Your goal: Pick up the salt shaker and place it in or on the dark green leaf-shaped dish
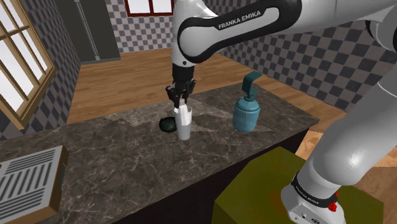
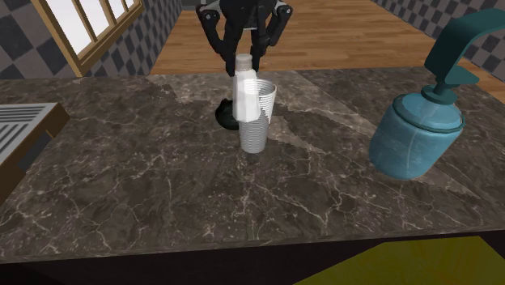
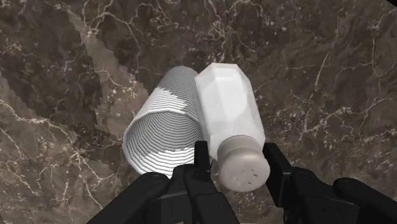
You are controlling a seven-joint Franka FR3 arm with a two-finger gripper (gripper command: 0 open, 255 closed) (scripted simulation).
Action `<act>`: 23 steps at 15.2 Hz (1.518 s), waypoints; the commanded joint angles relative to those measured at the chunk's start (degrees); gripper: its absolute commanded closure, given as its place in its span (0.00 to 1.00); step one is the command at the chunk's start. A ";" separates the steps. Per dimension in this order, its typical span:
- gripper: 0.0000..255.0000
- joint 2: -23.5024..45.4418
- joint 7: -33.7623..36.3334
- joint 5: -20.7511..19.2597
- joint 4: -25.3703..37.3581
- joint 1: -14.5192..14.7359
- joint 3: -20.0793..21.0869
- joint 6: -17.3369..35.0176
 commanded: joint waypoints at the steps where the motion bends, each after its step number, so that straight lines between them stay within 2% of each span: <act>1: 1.00 4.31 -0.08 -1.67 5.38 -0.71 -0.23 -1.31; 6: 1.00 15.12 -0.13 -5.53 19.27 -1.43 -0.87 -5.01; 10: 1.00 24.88 -0.28 -8.58 33.18 -0.97 -1.57 -9.66; 23: 1.00 25.92 -0.29 -8.95 24.55 -1.11 -1.88 -0.05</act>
